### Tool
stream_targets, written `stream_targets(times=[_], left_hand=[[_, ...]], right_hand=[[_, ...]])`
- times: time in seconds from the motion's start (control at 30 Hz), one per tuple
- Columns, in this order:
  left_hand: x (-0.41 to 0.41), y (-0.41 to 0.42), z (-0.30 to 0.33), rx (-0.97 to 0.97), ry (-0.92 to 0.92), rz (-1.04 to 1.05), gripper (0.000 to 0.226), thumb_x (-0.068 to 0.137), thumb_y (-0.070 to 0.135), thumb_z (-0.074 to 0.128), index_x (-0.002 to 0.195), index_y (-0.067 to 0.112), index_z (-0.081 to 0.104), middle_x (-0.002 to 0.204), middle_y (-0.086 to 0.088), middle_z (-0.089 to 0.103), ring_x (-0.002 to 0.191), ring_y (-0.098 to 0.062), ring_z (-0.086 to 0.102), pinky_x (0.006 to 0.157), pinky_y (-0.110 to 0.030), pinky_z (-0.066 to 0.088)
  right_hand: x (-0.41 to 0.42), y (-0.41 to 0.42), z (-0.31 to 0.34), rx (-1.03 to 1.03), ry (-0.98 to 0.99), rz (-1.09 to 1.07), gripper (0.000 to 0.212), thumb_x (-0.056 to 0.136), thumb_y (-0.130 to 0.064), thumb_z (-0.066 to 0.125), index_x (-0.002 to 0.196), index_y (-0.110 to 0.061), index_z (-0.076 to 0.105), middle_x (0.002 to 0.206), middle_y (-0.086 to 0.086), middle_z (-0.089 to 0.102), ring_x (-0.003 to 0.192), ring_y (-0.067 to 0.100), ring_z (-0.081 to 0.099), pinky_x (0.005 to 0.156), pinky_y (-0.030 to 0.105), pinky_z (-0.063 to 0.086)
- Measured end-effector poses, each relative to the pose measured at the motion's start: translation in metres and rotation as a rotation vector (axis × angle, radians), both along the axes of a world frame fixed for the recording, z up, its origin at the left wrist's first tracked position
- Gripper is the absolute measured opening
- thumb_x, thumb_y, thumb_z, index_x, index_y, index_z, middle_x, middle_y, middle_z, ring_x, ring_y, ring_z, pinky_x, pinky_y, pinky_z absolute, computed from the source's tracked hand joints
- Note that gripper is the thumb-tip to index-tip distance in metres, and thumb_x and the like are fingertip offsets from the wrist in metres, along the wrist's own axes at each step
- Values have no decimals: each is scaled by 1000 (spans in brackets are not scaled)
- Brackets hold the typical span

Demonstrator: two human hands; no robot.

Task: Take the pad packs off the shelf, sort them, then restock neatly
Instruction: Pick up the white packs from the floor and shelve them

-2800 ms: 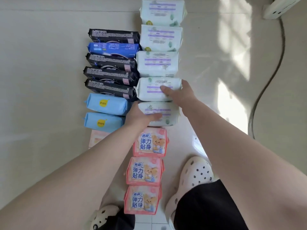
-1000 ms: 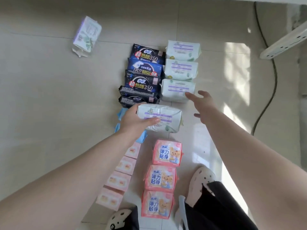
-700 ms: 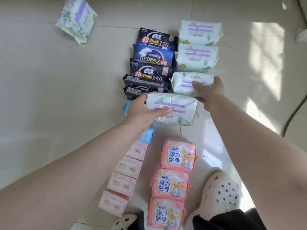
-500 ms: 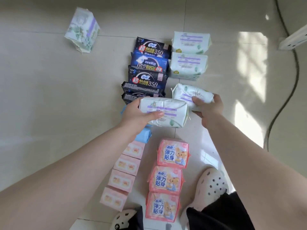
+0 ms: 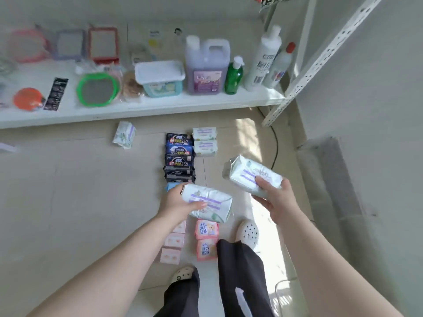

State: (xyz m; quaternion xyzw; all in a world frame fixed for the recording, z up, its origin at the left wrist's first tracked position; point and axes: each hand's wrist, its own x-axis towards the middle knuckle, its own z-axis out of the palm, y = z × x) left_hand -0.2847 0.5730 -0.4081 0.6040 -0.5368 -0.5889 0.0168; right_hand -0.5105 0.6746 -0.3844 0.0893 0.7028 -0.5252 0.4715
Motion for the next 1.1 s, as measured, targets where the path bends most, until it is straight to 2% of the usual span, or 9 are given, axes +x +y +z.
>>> stream_targets(times=[0.13,0.23,0.33,0.43,0.53,0.67,0.87,0.97,1.1], left_hand=[[23,25,94,-70,8,-62,42,59,17,90,90,25,63,91,5,70,86,-16,67,82,-30,54],[46,48,133,-60,-11,-62,44,53,21,93,88,24,65,92,5,72,87,-16,69,82,-36,57],[71,75,152,-22,-25,-48,49,45,28,94,86,24,66,89,6,74,85,-17,71,83,-42,57],[91,101,165,-19,-45,-48,45,51,28,93,87,23,66,92,4,74,84,-17,69,79,-33,56],[112,125,174,-29,-46,0,39,56,26,92,85,23,65,91,5,73,78,-15,65,69,-25,49],[144,151,188,-14,-38,58,33,61,22,90,80,24,63,86,7,70,73,-11,63,69,-24,48],[215,128,217,-18,-5,171,33,61,25,89,82,22,64,91,4,72,77,-14,63,68,-23,47],[260,95,229,-34,16,235,33,61,25,89,84,23,65,92,3,72,76,-15,63,66,-24,48],[334,42,240,-51,33,291,31,62,28,89,80,23,63,90,5,71,82,-17,64,74,-33,54]], right_hand=[[35,45,101,-47,86,-97,54,77,-10,80,119,-15,47,111,8,66,82,20,70,73,39,61],[60,65,150,-70,85,-142,53,75,-12,82,119,-17,53,108,5,69,81,18,71,74,37,61],[88,80,182,-75,72,-142,42,74,-11,82,109,-18,59,107,7,70,88,22,71,80,42,60],[117,96,198,-51,75,-103,38,73,-12,83,102,-17,59,106,7,70,91,24,70,80,42,60],[140,107,207,-63,91,-38,44,74,-13,82,110,-15,58,103,5,69,88,21,70,74,35,61],[167,115,222,-82,100,15,50,74,-14,82,118,-14,57,103,4,68,82,17,69,68,30,61],[227,69,258,-84,147,177,51,73,-17,83,116,-13,56,95,1,66,77,14,67,65,32,61],[271,25,267,-69,177,277,53,69,-20,86,113,-13,56,101,4,66,85,18,69,69,35,62],[346,-48,279,-98,215,373,54,70,-21,86,115,-15,56,97,0,65,86,19,69,68,36,62]])
